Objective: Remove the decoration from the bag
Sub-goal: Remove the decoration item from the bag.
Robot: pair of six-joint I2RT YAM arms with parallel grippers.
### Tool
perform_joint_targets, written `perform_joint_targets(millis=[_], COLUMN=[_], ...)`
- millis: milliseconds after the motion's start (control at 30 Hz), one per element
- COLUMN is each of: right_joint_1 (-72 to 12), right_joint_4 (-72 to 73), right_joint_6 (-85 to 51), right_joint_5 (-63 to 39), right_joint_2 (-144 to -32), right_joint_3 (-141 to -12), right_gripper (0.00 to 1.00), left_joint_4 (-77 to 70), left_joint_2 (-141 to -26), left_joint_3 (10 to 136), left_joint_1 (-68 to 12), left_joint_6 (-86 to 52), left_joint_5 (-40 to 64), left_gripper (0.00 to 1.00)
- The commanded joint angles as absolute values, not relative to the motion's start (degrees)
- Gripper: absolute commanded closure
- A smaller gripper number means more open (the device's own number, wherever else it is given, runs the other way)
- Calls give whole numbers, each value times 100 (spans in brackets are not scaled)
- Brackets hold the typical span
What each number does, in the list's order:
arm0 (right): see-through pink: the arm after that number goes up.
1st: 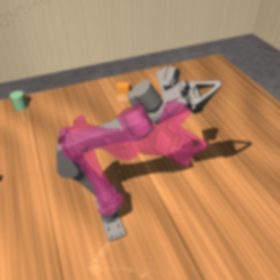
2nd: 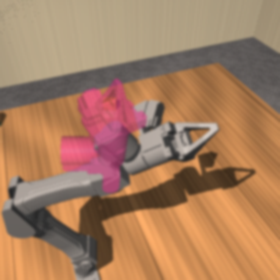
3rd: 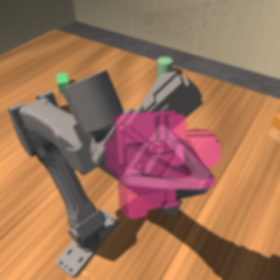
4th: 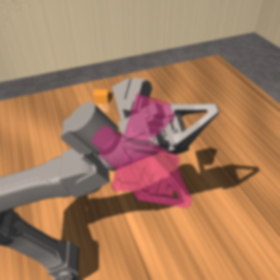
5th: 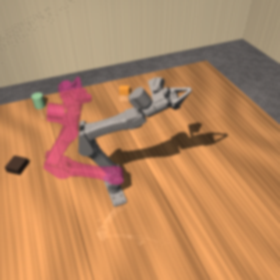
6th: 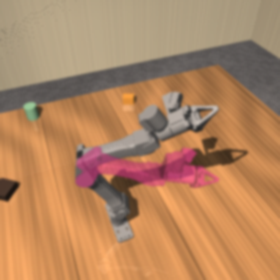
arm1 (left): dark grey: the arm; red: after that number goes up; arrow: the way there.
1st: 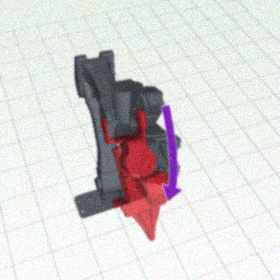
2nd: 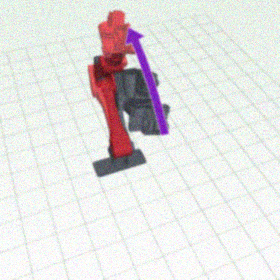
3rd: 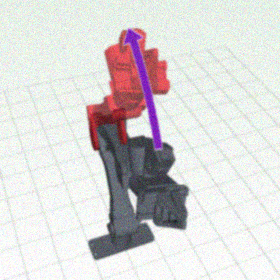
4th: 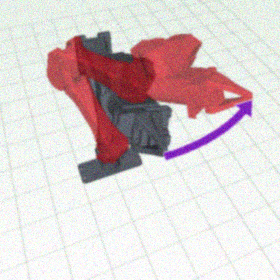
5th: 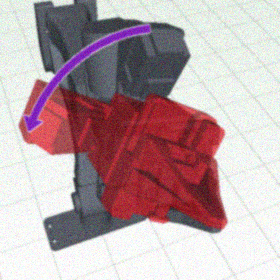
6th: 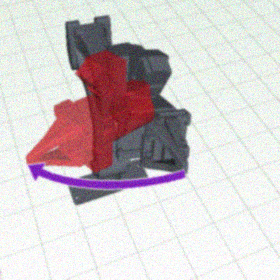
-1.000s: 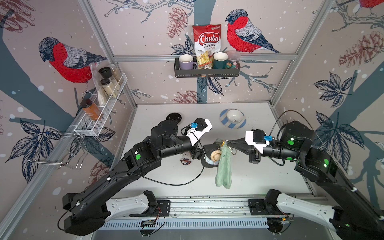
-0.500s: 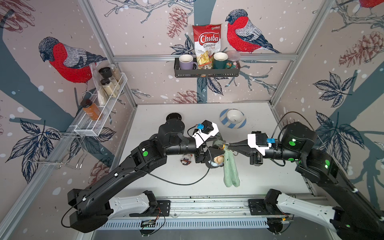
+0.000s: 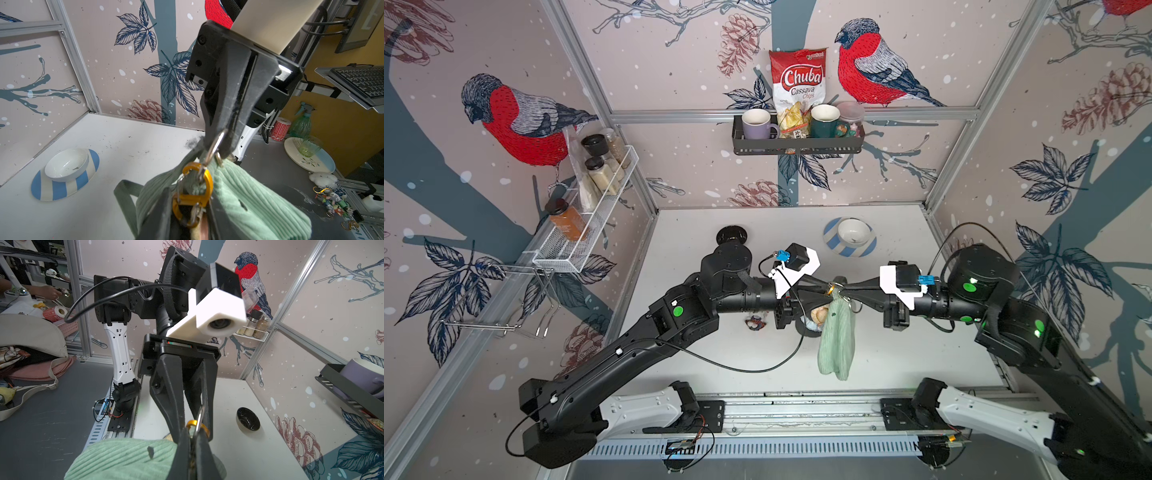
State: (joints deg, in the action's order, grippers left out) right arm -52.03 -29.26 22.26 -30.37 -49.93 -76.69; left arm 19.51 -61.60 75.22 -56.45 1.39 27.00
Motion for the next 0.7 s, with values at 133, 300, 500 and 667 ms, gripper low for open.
perform_joint_targets(millis=[133,300,500,667], right_joint_1=[-5211,-5209,-5212,-5212], right_joint_4=[-2534,-2635,-2617,-2540], right_joint_6=[2158,2248,2288,2259], right_joint_5=[-2971,-3203,-3451,-3584], right_joint_2=[-4923,-4907,-4857,-4852], right_joint_3=[-7690,-7712,-7669,-7647], right_gripper=[100,100,100,100], left_joint_4=[1707,1674,1694,1501], left_joint_2=[-6020,-5928,-6073,-6218], left_joint_3=[7414,7342,7465,7496], left_joint_1=[-5625,-5595,-5586,-5583], left_joint_6=[164,220,150,-32], left_joint_5=[2641,2727,3111,3497], left_gripper=[77,57,46,39])
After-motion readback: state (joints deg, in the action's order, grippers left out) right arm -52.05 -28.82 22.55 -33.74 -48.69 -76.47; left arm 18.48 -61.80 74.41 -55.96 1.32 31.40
